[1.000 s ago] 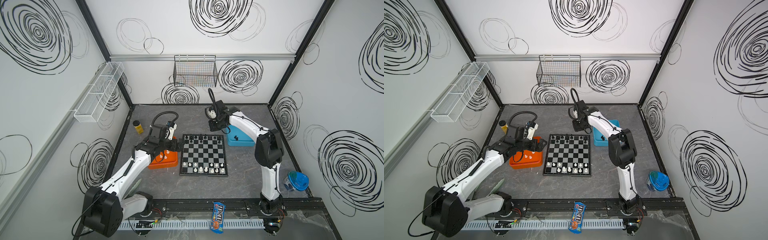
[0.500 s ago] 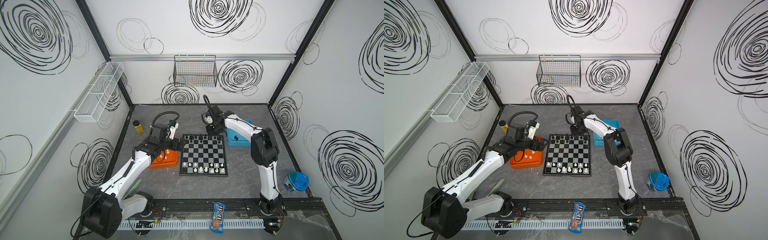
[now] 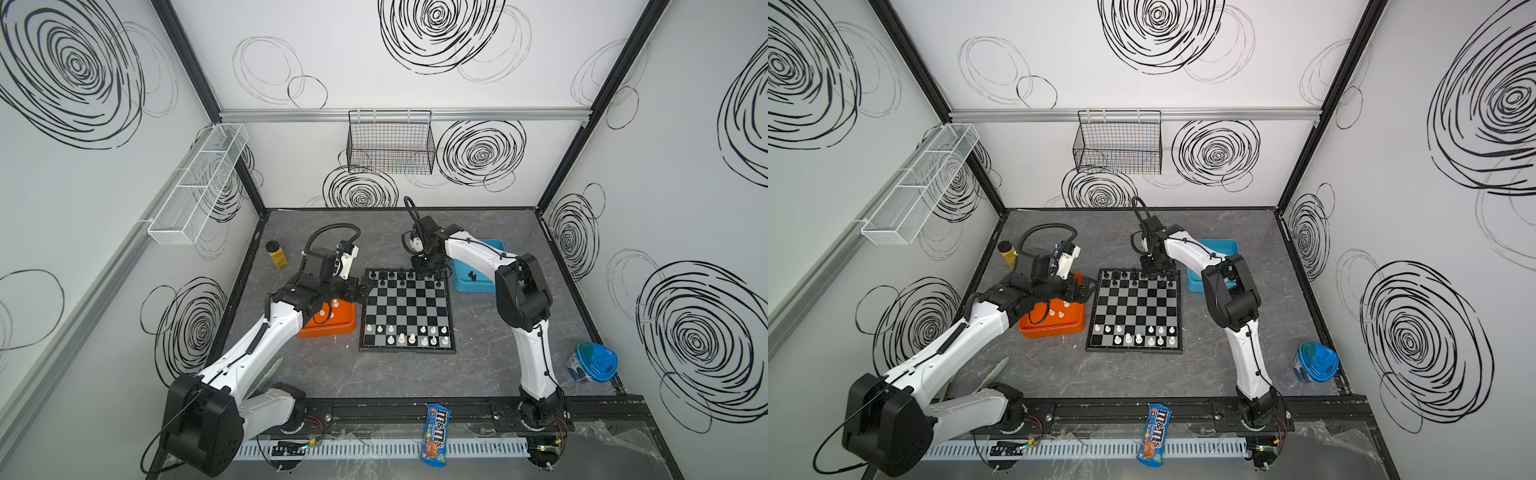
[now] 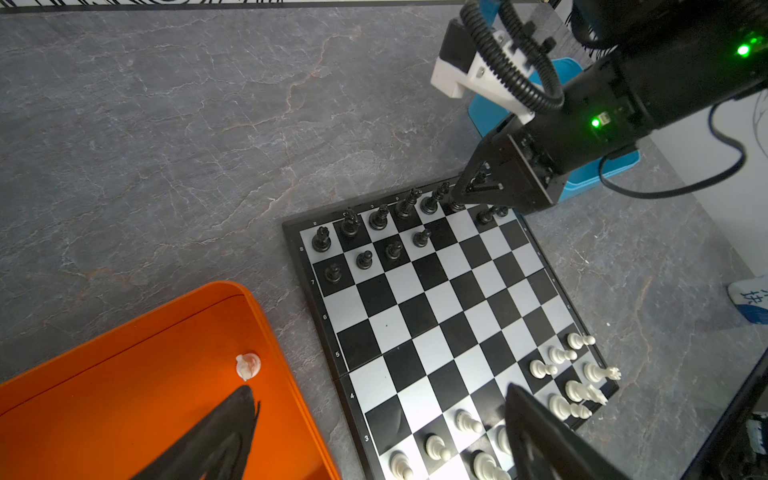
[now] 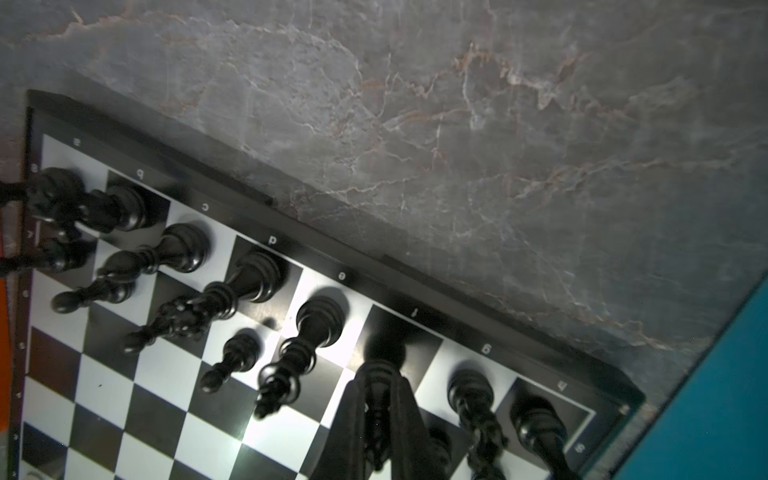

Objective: Set up the chess pieces on the board
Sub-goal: 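Carry the black piece over the far rank while the left gripper moves beside the board, then lower the black piece onto its far-rank square and open the right gripper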

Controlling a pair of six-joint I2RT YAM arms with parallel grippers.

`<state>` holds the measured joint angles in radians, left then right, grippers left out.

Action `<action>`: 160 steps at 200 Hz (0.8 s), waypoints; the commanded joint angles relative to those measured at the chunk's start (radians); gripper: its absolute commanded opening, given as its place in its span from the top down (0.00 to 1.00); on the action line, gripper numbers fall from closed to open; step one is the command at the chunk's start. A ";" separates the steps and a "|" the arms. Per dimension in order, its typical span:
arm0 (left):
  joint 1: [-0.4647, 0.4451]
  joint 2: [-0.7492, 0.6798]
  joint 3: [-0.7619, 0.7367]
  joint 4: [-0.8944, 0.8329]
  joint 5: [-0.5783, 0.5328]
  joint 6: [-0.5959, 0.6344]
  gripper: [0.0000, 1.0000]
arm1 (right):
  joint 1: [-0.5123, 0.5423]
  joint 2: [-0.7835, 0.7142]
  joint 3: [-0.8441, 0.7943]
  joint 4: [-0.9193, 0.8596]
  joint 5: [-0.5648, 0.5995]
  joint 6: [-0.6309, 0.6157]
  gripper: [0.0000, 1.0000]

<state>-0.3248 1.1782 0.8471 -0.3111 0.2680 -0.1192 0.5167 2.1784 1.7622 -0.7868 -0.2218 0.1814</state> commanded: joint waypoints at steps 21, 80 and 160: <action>-0.009 0.006 -0.002 0.030 -0.008 0.015 0.04 | -0.006 0.022 0.007 -0.003 0.021 -0.008 0.89; -0.013 0.018 0.000 0.029 -0.018 0.019 0.04 | -0.010 0.035 0.024 -0.004 0.020 -0.007 0.89; -0.018 0.026 0.003 0.027 -0.026 0.020 0.04 | -0.011 0.047 0.043 -0.008 0.038 -0.005 0.89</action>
<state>-0.3340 1.1969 0.8471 -0.3115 0.2501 -0.1158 0.5102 2.1986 1.7836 -0.7803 -0.2134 0.1802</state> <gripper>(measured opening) 0.959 0.113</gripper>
